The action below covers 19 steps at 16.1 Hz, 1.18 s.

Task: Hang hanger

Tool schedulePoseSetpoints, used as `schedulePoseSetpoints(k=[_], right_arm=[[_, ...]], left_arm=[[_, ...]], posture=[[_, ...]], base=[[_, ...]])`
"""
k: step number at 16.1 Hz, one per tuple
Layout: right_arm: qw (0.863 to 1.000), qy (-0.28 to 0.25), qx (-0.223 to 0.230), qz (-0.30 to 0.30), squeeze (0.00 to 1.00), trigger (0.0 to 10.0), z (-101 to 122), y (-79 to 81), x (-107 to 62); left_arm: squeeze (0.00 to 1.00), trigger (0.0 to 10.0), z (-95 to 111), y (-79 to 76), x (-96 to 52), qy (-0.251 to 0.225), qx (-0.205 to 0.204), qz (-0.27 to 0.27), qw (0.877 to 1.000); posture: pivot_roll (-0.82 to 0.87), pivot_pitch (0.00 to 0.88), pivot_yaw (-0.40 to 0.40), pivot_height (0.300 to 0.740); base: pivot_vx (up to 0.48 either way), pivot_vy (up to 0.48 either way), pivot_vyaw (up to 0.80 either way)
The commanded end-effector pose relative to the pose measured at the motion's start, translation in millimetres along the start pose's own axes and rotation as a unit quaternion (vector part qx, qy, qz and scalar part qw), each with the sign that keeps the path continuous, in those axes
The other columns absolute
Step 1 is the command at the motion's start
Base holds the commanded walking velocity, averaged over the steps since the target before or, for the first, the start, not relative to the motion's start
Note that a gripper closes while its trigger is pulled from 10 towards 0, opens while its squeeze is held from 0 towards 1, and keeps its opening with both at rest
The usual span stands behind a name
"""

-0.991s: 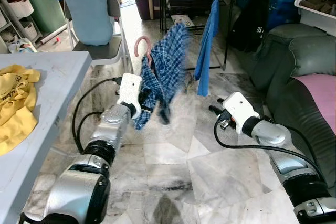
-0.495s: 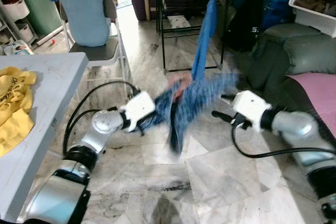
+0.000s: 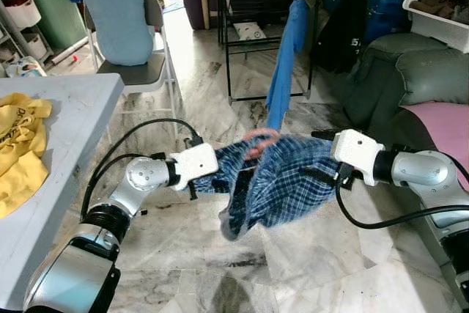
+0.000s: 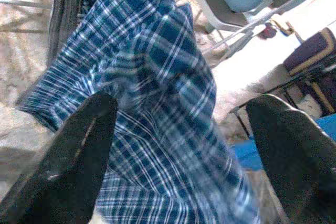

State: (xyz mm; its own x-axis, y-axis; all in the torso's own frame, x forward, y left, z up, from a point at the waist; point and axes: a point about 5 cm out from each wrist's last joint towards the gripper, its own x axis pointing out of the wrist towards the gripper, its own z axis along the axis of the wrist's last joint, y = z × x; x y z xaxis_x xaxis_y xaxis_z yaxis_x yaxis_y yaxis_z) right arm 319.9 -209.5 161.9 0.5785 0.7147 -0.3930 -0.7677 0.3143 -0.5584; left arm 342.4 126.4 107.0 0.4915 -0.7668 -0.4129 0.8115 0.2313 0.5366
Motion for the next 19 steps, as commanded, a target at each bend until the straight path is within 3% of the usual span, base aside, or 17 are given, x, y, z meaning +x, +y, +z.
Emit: schedulePoseSetpoints(k=[1,7,8,9,10,11,19], right_arm=[[0.999,0.001,-0.024,0.020,1.00,10.0,4,-2.9,1.4],[0.996,0.021,-0.022,0.080,1.00,10.0,-2,1.8,3.7],[0.995,0.034,-0.031,0.090,0.70,10.0,-6,2.9,4.2],[0.994,0.039,-0.036,0.092,0.00,10.0,-7,2.9,4.6],[0.993,0.042,-0.042,0.099,0.00,10.0,-7,3.2,5.3],[0.991,0.039,-0.049,0.120,0.00,0.0,-3,4.1,8.1],[0.977,0.084,-0.070,0.182,0.00,0.0,-11,4.4,0.5]], left_arm=[[0.00,0.0,7,-1.6,1.7,-0.018,0.026,-0.016,0.999],[0.00,0.0,14,-9.7,5.4,-0.045,0.052,-0.042,0.997],[0.00,0.0,15,-10.9,6.0,-0.050,0.057,-0.046,0.996],[0.00,0.0,16,-11.3,6.2,-0.052,0.058,-0.047,0.996],[0.00,0.0,17,-11.9,6.3,-0.054,0.060,-0.048,0.996],[0.00,0.0,19,-13.8,7.2,-0.063,0.064,-0.053,0.995],[0.00,0.0,21,-18.1,7.6,-0.073,0.075,-0.062,0.993]], posture=[[-0.14,0.000,0.018,0.740],[-0.14,0.000,0.014,0.740],[-0.14,0.000,0.013,0.740],[-0.14,0.000,0.013,0.740],[-0.14,0.000,0.013,0.740],[-0.14,0.000,0.010,0.740],[-0.14,0.000,0.003,0.740]], base=[[0.000,0.000,0.00],[0.000,0.000,0.00],[0.000,0.000,0.00],[0.000,0.000,0.00],[0.000,0.000,0.00],[0.000,0.000,0.00],[0.000,0.000,0.00]])
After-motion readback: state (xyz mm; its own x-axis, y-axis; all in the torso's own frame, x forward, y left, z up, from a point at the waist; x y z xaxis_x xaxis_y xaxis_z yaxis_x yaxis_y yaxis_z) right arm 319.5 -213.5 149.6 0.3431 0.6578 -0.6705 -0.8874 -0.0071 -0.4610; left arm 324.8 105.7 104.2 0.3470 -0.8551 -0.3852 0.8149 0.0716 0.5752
